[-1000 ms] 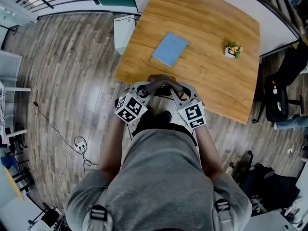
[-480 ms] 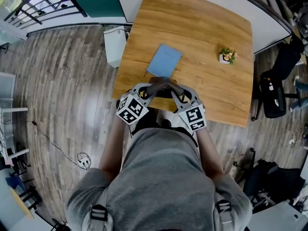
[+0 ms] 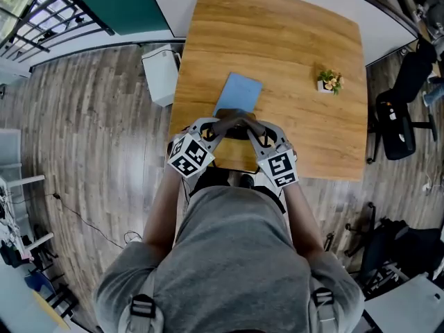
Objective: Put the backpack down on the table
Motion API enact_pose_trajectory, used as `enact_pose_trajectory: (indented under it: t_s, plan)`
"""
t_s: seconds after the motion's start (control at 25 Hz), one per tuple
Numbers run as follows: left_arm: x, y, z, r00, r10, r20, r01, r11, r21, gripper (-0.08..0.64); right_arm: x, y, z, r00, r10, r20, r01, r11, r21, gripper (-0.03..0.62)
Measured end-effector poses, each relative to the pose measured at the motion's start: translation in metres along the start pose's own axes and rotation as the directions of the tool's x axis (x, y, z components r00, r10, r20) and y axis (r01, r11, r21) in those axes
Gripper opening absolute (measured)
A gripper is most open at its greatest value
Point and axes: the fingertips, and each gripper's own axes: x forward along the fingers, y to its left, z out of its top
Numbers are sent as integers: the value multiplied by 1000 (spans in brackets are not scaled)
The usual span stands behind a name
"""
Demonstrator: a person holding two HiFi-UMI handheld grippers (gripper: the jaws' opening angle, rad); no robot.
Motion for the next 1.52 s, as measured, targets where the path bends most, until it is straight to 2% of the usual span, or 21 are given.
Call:
enact_pose_trajectory:
  t_s: [0.72, 1.52]
  plan:
    - [30, 40, -15, 994, -108, -34, 110, 993, 45, 75, 42, -24, -11, 995, -82, -49, 86, 992, 95, 97]
    - [80, 63, -28, 978, -192, -78, 196, 979, 54, 83, 72, -57, -39, 986, -116, -122, 134, 980, 145, 98]
